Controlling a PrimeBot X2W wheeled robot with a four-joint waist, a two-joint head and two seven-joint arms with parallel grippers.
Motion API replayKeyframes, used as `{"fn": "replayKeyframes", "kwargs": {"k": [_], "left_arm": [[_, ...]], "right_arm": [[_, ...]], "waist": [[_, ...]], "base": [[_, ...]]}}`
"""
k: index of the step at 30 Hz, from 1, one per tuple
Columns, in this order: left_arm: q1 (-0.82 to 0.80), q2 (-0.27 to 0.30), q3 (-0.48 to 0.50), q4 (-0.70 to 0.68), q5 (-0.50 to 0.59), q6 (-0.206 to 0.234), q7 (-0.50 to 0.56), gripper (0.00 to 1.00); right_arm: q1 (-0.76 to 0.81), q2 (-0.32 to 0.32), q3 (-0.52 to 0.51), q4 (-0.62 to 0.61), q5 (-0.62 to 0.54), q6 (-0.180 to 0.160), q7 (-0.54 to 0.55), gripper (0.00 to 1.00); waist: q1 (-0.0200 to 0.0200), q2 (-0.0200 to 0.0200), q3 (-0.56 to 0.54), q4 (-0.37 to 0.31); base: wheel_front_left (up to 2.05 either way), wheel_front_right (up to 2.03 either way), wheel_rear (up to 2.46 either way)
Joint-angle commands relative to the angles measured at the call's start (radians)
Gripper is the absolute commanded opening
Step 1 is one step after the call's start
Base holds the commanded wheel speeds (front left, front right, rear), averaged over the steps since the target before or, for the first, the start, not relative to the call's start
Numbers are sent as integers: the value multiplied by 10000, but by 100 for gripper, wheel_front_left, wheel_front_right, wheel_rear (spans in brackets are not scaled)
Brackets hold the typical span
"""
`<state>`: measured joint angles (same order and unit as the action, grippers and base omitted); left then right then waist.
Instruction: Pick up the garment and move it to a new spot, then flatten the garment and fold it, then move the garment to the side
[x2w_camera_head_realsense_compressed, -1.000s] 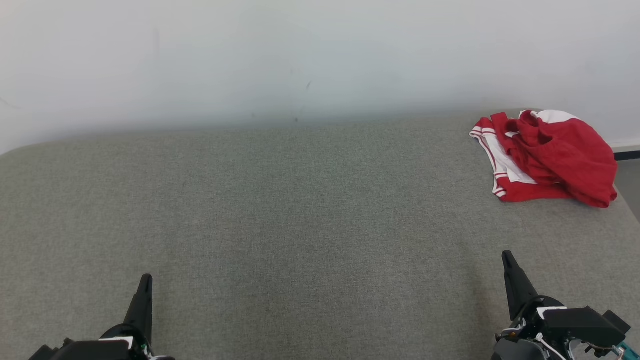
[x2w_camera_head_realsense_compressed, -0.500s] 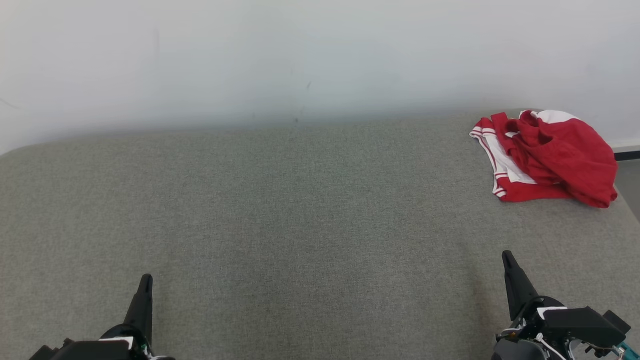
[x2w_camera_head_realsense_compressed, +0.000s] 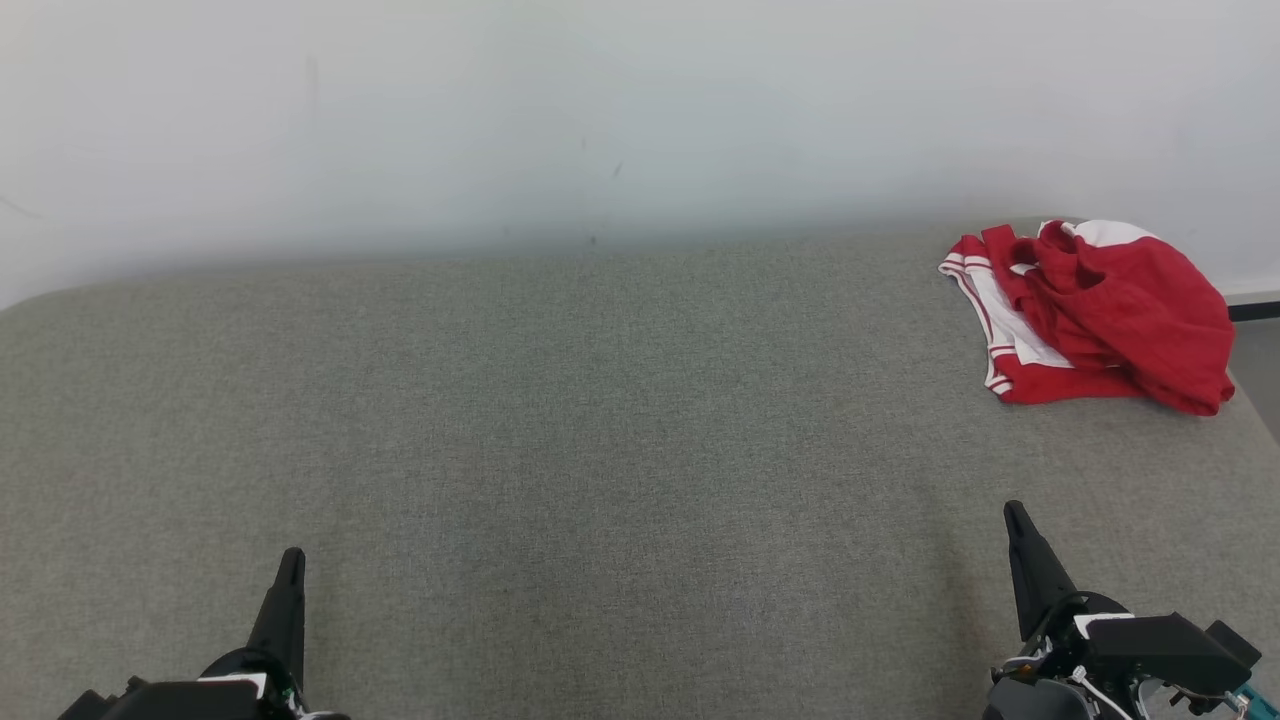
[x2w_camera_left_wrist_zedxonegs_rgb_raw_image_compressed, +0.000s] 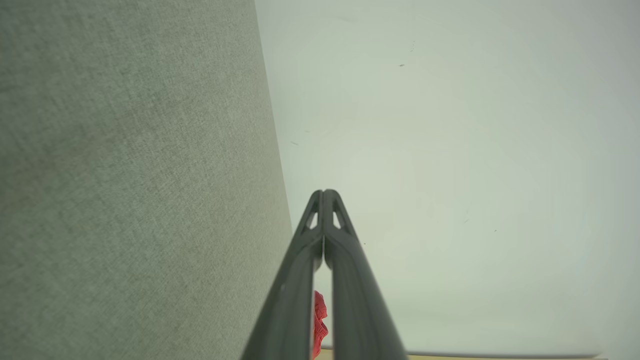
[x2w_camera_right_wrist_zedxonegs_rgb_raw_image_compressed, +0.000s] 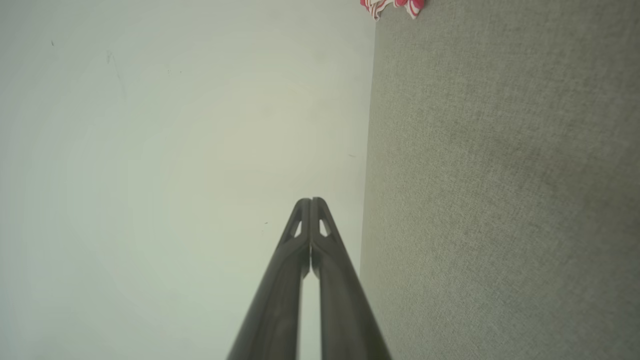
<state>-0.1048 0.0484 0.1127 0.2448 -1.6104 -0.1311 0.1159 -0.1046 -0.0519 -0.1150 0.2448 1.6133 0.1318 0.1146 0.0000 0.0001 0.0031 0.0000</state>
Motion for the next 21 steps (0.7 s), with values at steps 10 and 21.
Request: {"fn": "replayKeyframes", "kwargs": {"k": [10, 21], "left_arm": [[-97, 34, 31, 13, -49, -12, 1, 0], [-97, 34, 32, 13, -49, -12, 1, 0]], "right_arm": [[-79, 24, -13, -9, -18, -21, 33, 0], [-79, 25, -13, -9, -19, -21, 34, 0]], "waist": [[0, -1, 0, 0], [0, -1, 0, 0]], "base": [[0, 0, 0], [0, 0, 0]]}}
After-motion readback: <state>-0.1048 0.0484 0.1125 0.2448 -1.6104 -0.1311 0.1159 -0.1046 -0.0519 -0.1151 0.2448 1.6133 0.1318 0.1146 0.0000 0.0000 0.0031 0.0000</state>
